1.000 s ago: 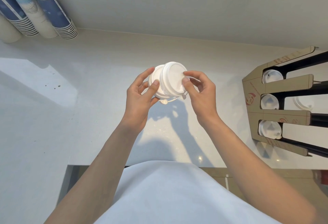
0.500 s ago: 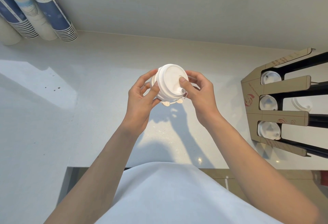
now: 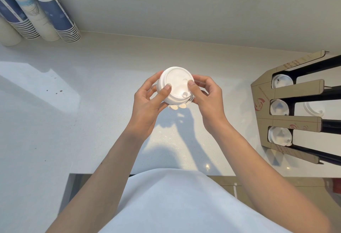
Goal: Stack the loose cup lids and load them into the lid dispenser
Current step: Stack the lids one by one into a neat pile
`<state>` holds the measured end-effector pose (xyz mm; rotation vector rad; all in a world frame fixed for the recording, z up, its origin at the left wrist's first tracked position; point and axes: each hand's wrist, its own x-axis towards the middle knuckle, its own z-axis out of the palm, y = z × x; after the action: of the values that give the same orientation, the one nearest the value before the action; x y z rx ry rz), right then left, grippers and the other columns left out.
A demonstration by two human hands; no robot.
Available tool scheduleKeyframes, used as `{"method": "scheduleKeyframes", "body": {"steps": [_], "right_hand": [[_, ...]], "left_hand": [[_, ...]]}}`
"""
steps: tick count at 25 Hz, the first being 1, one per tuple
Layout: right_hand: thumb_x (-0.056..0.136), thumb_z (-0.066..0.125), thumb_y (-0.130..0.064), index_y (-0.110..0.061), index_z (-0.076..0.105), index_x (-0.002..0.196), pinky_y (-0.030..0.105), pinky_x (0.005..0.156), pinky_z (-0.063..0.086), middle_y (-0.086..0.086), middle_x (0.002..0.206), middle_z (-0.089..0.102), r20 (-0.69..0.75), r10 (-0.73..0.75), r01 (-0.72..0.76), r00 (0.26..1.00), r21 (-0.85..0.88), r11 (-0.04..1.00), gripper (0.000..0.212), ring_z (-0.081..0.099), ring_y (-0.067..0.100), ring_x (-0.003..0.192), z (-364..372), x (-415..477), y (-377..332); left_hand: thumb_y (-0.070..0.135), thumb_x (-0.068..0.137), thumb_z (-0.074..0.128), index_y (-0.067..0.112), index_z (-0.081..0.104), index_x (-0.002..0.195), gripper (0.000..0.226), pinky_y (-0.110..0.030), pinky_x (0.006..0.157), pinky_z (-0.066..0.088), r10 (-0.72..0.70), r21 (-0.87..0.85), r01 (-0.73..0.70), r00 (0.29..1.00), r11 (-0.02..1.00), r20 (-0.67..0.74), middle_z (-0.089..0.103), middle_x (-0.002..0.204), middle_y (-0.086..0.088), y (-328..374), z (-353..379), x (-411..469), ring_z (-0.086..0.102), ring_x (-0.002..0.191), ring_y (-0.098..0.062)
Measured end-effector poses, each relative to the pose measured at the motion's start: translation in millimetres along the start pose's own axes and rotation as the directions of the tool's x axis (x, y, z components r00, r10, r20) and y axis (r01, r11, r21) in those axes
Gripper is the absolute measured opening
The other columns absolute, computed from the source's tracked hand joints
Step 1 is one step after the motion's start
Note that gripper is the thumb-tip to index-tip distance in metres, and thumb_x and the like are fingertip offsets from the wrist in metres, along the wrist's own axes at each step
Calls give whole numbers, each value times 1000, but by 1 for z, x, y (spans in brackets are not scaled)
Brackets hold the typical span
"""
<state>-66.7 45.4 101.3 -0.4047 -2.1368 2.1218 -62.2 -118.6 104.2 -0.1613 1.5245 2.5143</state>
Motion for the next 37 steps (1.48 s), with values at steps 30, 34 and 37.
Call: {"method": "scheduleKeyframes", "body": {"steps": [30,34,37], "right_hand": [[75,84,-26,-25,66,114,23,78,57,-10,113,70,70,-54,54,996,1,999,42,70,11,101,-5,-10,0],[75,84,-27,-27,65,113,21,76,56,-12,114,68,48,-90,90,995,-11,996,43,68,13,105,-7,-11,-2],[78,83,-25,-25,64,115,26,78,58,-9,118,68,49,-107,108,993,-17,994,41,67,15,107,-9,-13,-3]], "left_hand": [[26,106,47,21,57,135,32,-32,82,59,-3,96,4,1000,995,-18,68,126,-4,-5,-3,9,68,117,-24],[28,106,47,21,59,133,30,-33,82,60,22,141,-19,1000,990,-21,68,126,-6,-3,1,10,68,117,-27],[30,105,48,21,60,132,30,-33,83,61,34,172,-30,999,985,-18,70,122,-3,1,5,10,68,116,-26]]}}
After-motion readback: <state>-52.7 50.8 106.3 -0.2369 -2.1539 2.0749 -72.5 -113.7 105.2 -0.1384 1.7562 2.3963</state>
